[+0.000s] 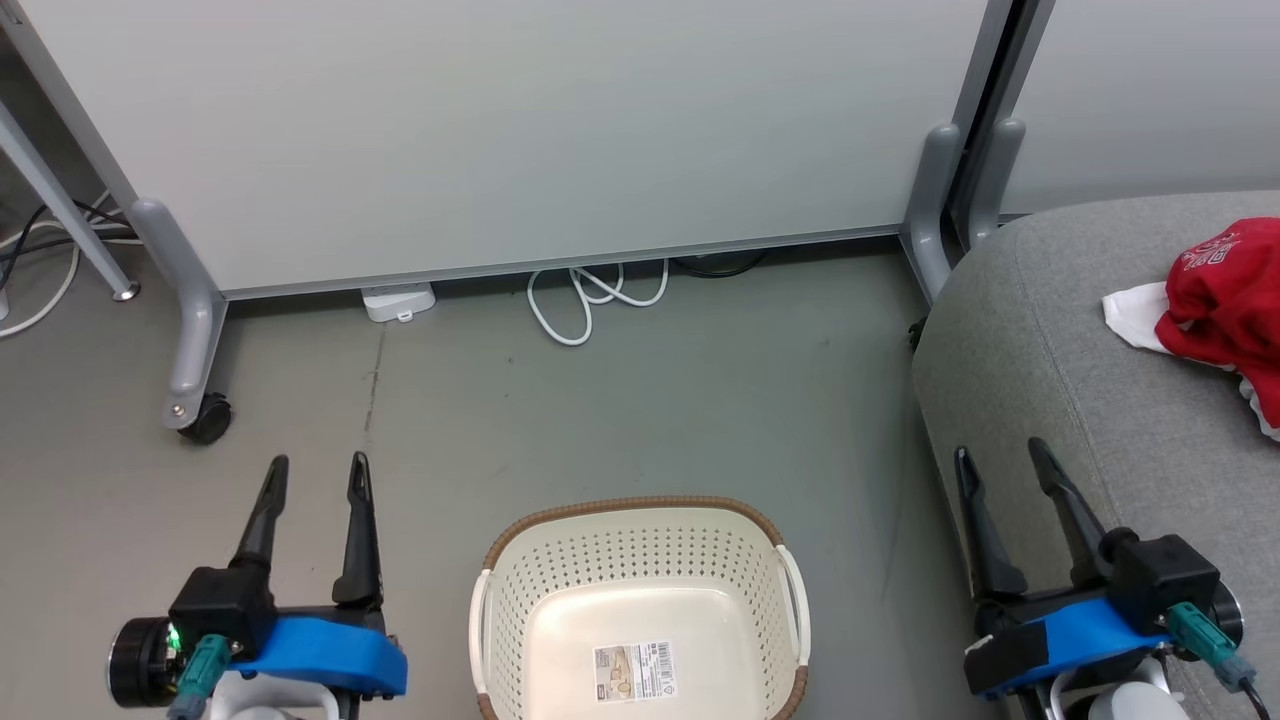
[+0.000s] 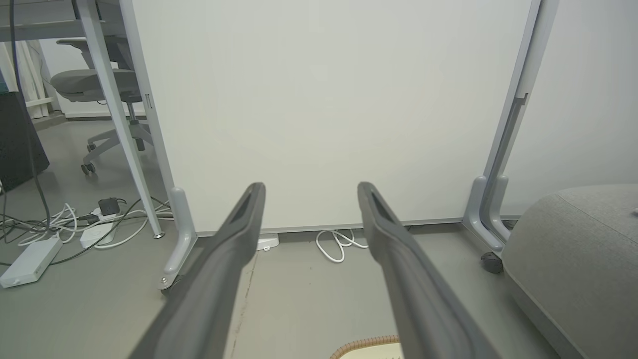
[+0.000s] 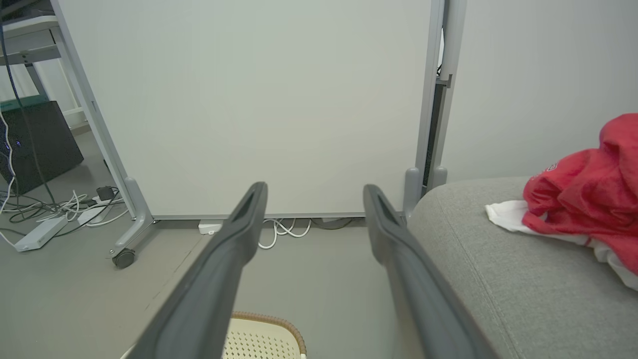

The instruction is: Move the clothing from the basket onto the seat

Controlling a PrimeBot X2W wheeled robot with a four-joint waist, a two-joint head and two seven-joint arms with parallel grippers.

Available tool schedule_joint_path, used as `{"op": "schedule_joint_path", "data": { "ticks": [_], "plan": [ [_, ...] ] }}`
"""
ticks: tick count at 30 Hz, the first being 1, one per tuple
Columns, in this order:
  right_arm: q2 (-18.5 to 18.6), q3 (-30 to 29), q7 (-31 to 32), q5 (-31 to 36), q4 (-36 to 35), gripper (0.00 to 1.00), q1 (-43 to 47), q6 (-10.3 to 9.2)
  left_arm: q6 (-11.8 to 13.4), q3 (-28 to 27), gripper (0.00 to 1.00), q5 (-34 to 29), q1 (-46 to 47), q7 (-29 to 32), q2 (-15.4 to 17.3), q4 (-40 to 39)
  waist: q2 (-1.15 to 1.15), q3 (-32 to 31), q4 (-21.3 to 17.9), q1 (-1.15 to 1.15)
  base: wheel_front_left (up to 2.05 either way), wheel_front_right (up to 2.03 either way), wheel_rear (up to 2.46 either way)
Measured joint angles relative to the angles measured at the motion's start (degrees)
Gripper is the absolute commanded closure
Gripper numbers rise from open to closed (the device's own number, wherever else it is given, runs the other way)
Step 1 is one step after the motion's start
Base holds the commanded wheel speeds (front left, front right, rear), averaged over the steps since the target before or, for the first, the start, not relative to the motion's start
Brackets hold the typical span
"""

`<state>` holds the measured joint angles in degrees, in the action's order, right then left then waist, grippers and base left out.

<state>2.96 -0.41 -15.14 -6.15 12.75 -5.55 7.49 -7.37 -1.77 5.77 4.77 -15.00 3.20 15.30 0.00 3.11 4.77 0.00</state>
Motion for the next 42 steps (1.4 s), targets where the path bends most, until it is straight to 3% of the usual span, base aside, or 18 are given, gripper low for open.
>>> {"op": "schedule_joint_path", "data": {
  "ticks": [1, 7, 42],
  "plan": [
    [-0.01, 0.04, -0.01, -0.01, 0.1, 1.0, 0.02, 0.0, -0.01, 0.03, 1.0, -0.15, -0.04, 0.03, -0.02, 0.05, 0.0, 0.03, 0.0, 0.0, 0.0, 0.0, 0.0],
    [-0.08, 0.01, 0.33, -0.46, 3.1, 1.0, 1.13, 0.0, -0.01, 0.25, 1.0, 0.44, -2.5, 0.59, -0.41, 3.1, 0.0, -0.01, -0.04, 0.0, 0.0, 0.0, 0.0],
    [-0.11, -2.41, 9.03, -35.56, 2.61, 1.0, 1.08, 0.0, -0.01, -1.55, 1.0, 35.67, -1.78, 9.14, -0.45, 1.57, 0.0, -0.83, -1.37, 0.0, 0.0, 0.0, 0.0]
  ]
}}
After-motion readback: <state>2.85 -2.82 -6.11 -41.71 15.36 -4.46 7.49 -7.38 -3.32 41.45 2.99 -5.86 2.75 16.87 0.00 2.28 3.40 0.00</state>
